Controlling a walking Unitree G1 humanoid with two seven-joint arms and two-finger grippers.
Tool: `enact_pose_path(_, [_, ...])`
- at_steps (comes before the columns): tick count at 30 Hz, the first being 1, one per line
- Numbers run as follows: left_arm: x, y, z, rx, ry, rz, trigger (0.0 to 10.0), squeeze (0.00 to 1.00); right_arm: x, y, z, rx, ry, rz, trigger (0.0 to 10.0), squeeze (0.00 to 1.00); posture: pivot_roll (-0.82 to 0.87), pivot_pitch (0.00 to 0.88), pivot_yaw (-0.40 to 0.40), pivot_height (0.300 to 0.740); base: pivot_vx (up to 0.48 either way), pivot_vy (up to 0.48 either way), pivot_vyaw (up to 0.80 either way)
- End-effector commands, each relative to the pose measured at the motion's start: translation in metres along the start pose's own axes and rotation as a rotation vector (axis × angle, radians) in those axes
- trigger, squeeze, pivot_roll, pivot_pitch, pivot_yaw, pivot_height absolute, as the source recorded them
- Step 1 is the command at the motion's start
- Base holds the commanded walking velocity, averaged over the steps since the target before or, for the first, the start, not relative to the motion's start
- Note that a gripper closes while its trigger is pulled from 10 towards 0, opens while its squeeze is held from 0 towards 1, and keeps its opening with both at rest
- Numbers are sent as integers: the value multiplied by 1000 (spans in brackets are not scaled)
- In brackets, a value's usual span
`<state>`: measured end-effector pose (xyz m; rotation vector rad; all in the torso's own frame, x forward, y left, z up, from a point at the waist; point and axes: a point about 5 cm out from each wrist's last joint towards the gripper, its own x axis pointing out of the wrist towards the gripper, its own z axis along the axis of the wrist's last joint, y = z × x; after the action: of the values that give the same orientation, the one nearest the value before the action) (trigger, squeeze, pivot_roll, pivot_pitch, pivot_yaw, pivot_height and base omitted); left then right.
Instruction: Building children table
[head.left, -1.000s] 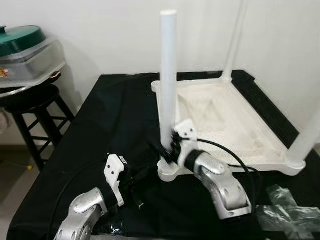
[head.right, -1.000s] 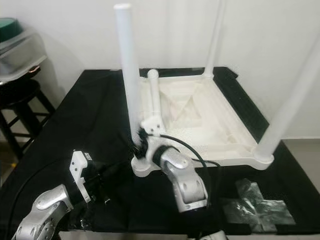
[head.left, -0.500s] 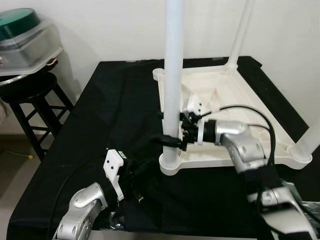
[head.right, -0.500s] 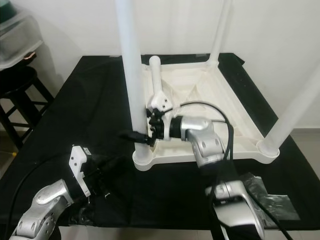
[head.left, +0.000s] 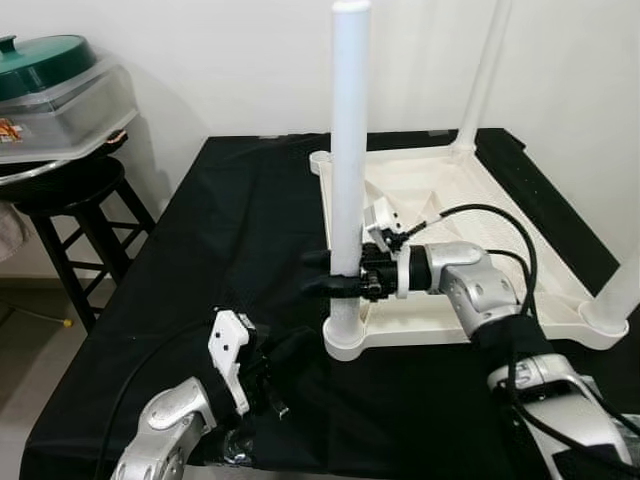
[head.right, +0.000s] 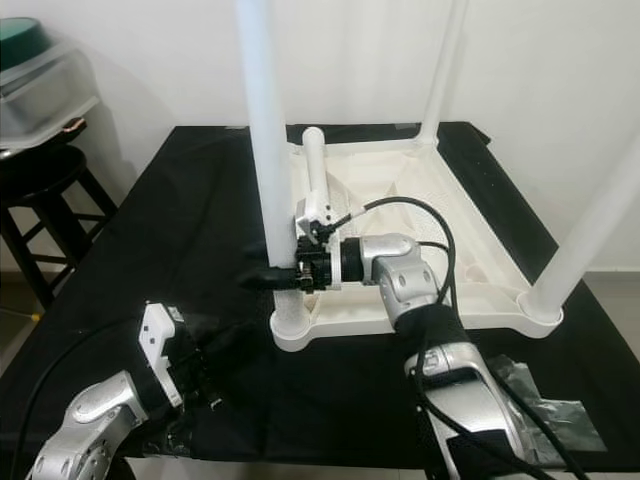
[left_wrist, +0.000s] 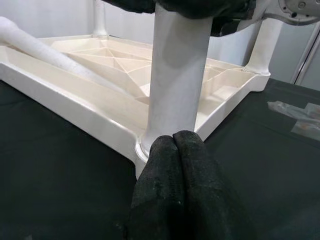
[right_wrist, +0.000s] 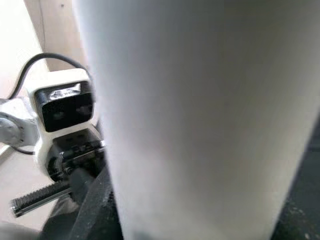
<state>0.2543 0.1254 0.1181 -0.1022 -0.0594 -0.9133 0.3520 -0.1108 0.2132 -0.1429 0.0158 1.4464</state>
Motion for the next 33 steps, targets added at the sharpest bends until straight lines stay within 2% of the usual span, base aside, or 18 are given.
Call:
enact_pose_path(1, [-3, -1, -3, 4, 16, 5, 10000, 0, -5, -1, -8, 10, 9, -84, 0, 0, 14, 87, 41, 740, 0, 0, 0])
enact_pose_path(3, [-2, -1, -3, 4, 16, 5, 10000, 0, -9, -1, -11, 7, 7, -143, 0, 0, 14, 87, 41, 740, 0, 0, 0])
enact_pose_path(5, [-3, 0, -2, 2, 14, 6, 10000, 0, -10, 6, -22, 36, -27, -326, 0, 0, 3, 89, 33, 740, 0, 0, 0])
enact_pose_path(6, [-3, 0, -2, 2, 14, 6, 10000, 0, -10, 6, -22, 36, -27, -326, 0, 0, 3, 89, 33, 740, 0, 0, 0])
enact_pose_path(7, [-4, 0, -2, 2, 13, 6, 10000, 0, -9, 10, -26, 56, -40, -392, 0, 0, 3, 89, 33, 740, 0, 0, 0])
enact_pose_path(8, [-5, 1, -2, 1, 13, 7, 10000, 0, 8, 24, -49, 158, -69, -635, 0, 0, -19, 89, 40, 740, 0, 0, 0])
enact_pose_path(9, [-5, 2, -1, -1, 13, 4, 10000, 0, 33, 56, -71, 153, 22, -662, 0, 0, -12, 94, 56, 740, 0, 0, 0])
enact_pose_path(10, [-5, 3, -2, -2, 17, 0, 10000, 0, 45, 72, -72, 68, 63, -695, 0, 0, -15, 96, 60, 740, 0, 0, 0])
enact_pose_path(13, [-5, 4, -3, 0, 22, -4, 10000, 0, 49, 74, -66, 22, 37, -736, 0, 0, -29, 82, 68, 740, 0, 0, 0])
enact_pose_path(15, [-4, 6, -3, -7, 24, -6, 10000, 0, 45, 62, -63, 106, -19, -758, 0, 0, -27, 78, 67, 740, 0, 0, 0])
enact_pose_path(18, [-2, 6, -3, -7, 26, -12, 10000, 0, 47, 62, -69, 168, -19, -722, 0, 0, -25, 76, 64, 740, 0, 0, 0])
enact_pose_path(22, [-4, 7, -3, 2, 15, 18, 10000, 0, 44, 59, -65, 195, -41, -754, 392, 0, -26, 74, 63, 740, 0, 0, 0])
enact_pose_path(23, [-3, 8, -2, 6, 14, 23, 10000, 0, 42, 58, -57, 210, -83, -710, 10000, 682, -17, 73, 57, 740, 0, 0, 0])
enact_pose_path(24, [-3, 8, -2, 8, 14, 23, 10000, 0, 41, 57, -51, 208, -103, -660, 10000, 1000, -13, 73, 56, 740, 0, 0, 0])
enact_pose_path(28, [-3, 8, -2, 9, 14, 22, 10000, 0, 38, 55, -38, 163, -113, -570, 10000, 1000, -15, 71, 56, 740, 0, 0, 0])
enact_pose_path(31, [-1, 7, -2, 9, 15, 15, 10000, 0, 28, 47, -17, 36, -85, -388, 10000, 1000, -12, 70, 52, 740, 0, 0, 0])
enact_pose_path(32, [-1, 7, -2, 9, 15, 15, 10000, 0, 28, 47, -17, 36, -85, -388, 10000, 1000, -12, 70, 52, 740, 0, 0, 0])
enact_pose_path(33, [-1, 7, -2, 8, 15, 14, 10000, 0, 24, 44, -13, -7, -58, -322, 10000, 1000, -12, 70, 52, 740, 0, 0, 0])
